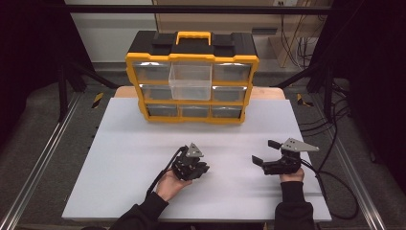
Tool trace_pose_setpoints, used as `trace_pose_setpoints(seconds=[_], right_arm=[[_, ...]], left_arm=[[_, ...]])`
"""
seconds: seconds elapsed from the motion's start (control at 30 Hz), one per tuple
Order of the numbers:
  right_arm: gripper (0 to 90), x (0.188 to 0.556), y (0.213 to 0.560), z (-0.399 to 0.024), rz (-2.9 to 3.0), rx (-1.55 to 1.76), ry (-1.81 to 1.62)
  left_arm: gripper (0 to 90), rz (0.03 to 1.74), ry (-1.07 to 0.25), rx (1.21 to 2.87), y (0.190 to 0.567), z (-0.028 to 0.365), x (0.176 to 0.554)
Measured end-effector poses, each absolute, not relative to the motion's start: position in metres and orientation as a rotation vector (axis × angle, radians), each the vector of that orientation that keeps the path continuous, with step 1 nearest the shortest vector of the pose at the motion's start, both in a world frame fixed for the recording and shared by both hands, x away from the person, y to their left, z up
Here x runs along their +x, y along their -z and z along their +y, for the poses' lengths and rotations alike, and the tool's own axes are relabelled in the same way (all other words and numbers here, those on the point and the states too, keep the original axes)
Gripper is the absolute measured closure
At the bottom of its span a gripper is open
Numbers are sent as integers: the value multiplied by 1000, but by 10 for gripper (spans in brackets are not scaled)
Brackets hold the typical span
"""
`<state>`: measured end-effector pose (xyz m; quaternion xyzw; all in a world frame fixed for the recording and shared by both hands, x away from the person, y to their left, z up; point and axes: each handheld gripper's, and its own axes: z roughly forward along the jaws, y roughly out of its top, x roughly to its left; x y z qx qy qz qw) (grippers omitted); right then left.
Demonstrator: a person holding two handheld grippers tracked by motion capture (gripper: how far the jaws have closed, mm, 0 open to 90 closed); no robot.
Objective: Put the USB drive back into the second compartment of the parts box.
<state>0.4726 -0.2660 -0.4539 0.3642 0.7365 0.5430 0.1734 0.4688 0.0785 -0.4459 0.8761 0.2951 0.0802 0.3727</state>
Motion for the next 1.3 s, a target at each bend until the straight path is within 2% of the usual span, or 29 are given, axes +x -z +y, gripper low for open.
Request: trace_pose_setpoints(seconds=[1.3], right_arm=[[26,473,455,-266,2091,1041,-1542]], left_arm=[[791,817,-269,2149,413,124,479]])
